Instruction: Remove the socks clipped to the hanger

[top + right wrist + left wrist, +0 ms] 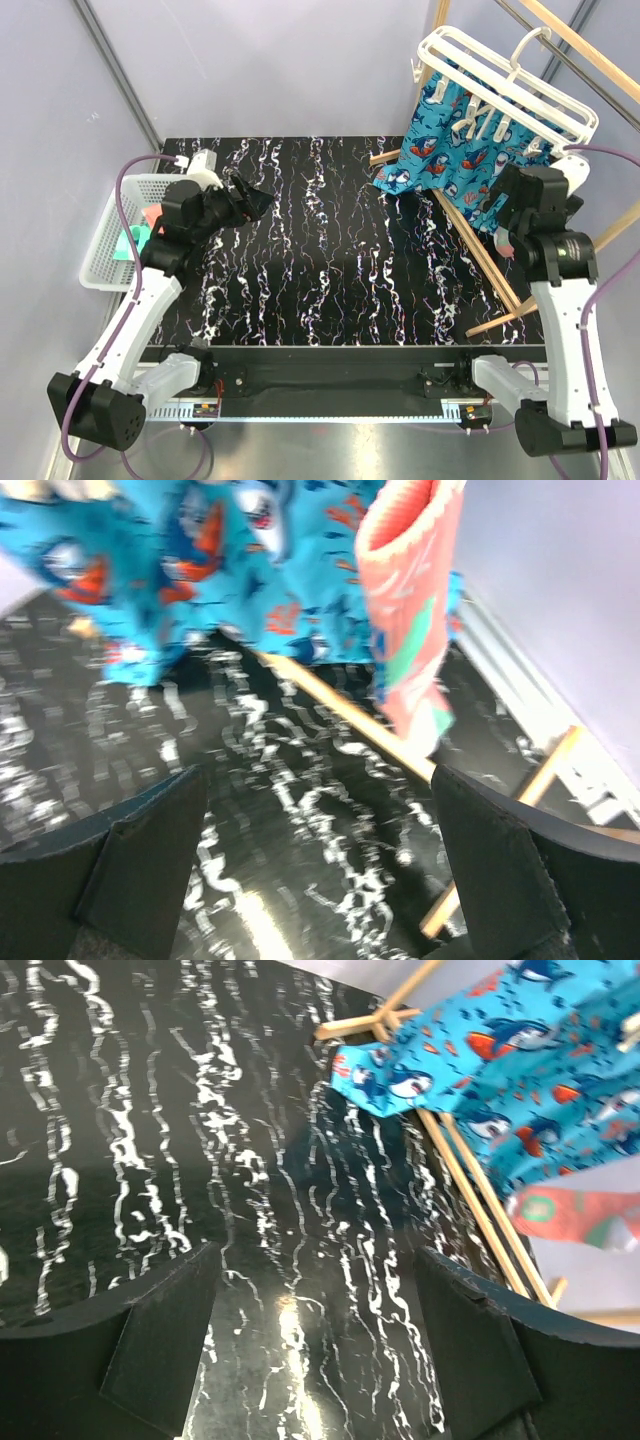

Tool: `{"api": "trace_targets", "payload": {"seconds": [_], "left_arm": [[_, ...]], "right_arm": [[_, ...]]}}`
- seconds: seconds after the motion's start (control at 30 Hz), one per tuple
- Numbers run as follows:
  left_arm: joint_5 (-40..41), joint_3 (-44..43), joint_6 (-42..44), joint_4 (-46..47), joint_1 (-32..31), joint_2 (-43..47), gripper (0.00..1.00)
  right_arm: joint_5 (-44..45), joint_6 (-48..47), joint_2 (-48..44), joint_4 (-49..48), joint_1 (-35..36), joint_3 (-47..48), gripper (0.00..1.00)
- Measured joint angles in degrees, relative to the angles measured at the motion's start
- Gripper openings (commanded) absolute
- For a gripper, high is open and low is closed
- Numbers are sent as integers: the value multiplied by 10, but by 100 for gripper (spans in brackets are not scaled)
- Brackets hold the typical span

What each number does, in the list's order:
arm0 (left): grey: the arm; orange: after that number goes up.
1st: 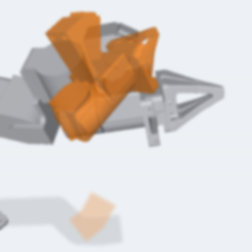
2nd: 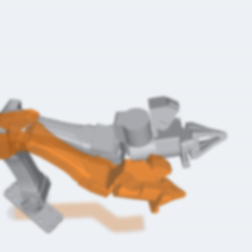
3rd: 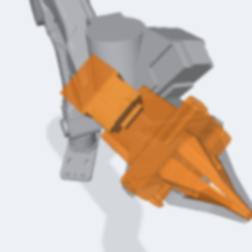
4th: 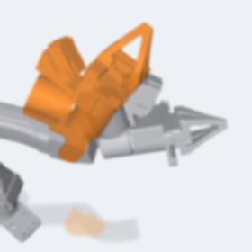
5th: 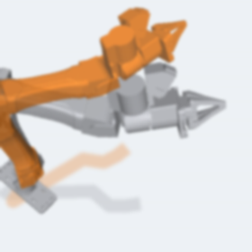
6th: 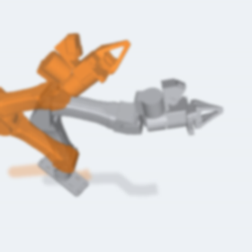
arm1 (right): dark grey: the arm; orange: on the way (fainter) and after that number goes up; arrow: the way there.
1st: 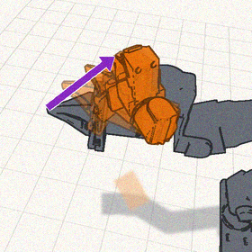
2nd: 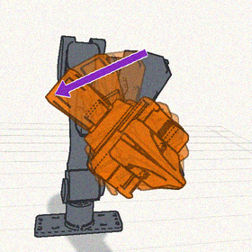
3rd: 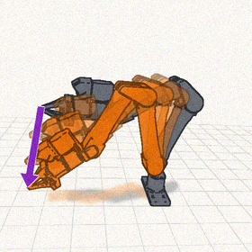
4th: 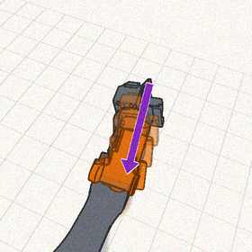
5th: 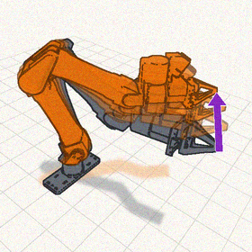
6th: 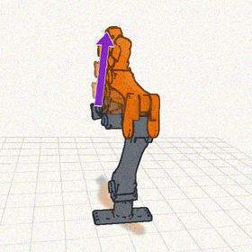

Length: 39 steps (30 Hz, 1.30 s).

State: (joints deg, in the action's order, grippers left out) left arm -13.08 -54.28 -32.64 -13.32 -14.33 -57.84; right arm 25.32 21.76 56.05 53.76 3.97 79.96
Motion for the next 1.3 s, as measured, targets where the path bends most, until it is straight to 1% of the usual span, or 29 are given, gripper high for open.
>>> {"api": "trace_targets", "payload": {"seconds": [0.07,0.3,0.43,0.47,0.53,0.57,0.63,0.67,0.73,0.77,0.87,0.97,1.1,1.3], "left_arm": [[-13,1,0,7,-3,2,82],[-42,1,0,24,-23,7,82],[-64,1,-3,28,-25,6,82],[-69,1,-5,29,-25,5,82],[-78,1,-7,33,-25,5,82],[-80,1,-9,35,-26,5,82],[-85,1,-9,39,-29,5,82],[-89,1,-8,41,-32,4,82],[-97,1,-6,43,-42,-3,81],[-104,-1,-6,42,-47,-12,80],[-117,-7,-4,38,-64,-50,80],[-118,-7,-4,23,-85,-70,80],[-116,-14,-2,23,-116,-71,76],[-107,-34,-3,70,-176,-85,75]], "right_arm": [[26,-7,14,-10,0,-11,100],[109,-42,73,-97,0,-87,99],[132,-53,96,-135,-1,-108,88],[134,-57,98,-141,-1,-111,79],[141,-61,99,-150,-1,-115,68],[145,-63,98,-154,-1,-115,58],[153,-68,94,-165,-2,-119,45],[156,-71,92,-167,-2,-121,40],[170,-78,83,-177,-2,-132,35],[178,-82,79,-181,-2,-136,30],[199,-92,70,-189,-3,-142,22],[201,-98,64,-190,-3,-143,0],[167,-93,54,-178,-3,-137,0],[47,-58,46,-100,-3,-62,0]]}}
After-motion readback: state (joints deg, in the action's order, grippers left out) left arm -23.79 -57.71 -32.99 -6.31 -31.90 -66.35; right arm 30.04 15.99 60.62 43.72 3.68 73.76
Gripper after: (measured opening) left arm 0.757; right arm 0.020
